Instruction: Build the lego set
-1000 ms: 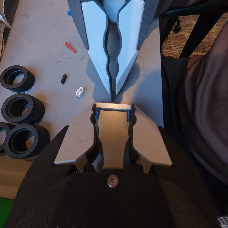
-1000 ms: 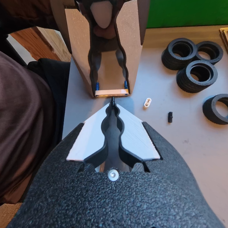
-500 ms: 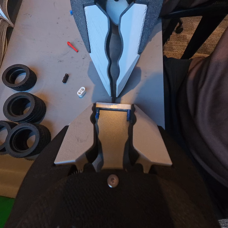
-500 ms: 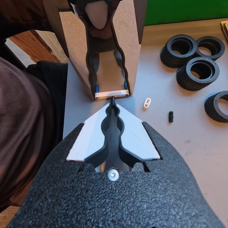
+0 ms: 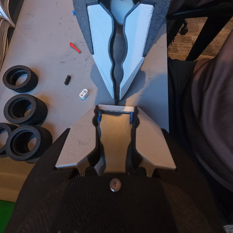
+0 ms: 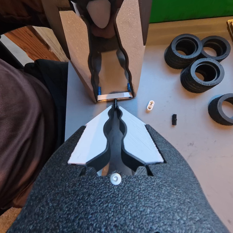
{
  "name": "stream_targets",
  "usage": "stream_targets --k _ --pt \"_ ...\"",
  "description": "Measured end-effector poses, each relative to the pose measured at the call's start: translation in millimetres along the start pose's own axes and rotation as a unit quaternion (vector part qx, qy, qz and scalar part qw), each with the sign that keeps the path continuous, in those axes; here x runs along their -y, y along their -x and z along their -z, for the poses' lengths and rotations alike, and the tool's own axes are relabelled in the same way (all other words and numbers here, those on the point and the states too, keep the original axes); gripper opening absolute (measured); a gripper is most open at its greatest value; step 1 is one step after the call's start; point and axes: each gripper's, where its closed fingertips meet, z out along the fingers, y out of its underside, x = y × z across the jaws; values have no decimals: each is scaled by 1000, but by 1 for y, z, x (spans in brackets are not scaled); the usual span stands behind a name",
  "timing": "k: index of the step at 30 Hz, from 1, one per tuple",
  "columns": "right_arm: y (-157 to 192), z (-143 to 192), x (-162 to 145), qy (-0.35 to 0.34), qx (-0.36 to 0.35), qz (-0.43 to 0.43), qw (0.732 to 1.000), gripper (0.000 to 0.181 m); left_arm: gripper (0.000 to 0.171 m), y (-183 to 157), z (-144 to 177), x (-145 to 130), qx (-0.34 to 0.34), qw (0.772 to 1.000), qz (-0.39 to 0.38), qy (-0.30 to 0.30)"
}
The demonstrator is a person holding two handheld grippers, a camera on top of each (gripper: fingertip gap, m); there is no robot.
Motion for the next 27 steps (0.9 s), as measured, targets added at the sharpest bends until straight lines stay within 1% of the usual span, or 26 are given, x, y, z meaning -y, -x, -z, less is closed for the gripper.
stream_targets --k 8,14,17,23,25,27 --pt "-1 1 1 16 0 -11 1000 3 55 3 -1 1 9 1000 7 0" --pt "-1 -1 1 1 5 -20 1000 2 55 3 -1 1 10 1000 9 1" --pt "-3 -2 3 -8 -9 0 1000 2 55 5 -1 1 13 1000 14 1" --pt "-3 -2 3 -2 -38 81 996 1 55 5 0 0 11 1000 16 0" --pt "-3 -2 3 -4 -23 65 998 1 55 5 0 0 10 1000 16 0" --pt "-3 -2 4 -5 16 9 1000 1 55 5 0 0 10 1000 15 1"
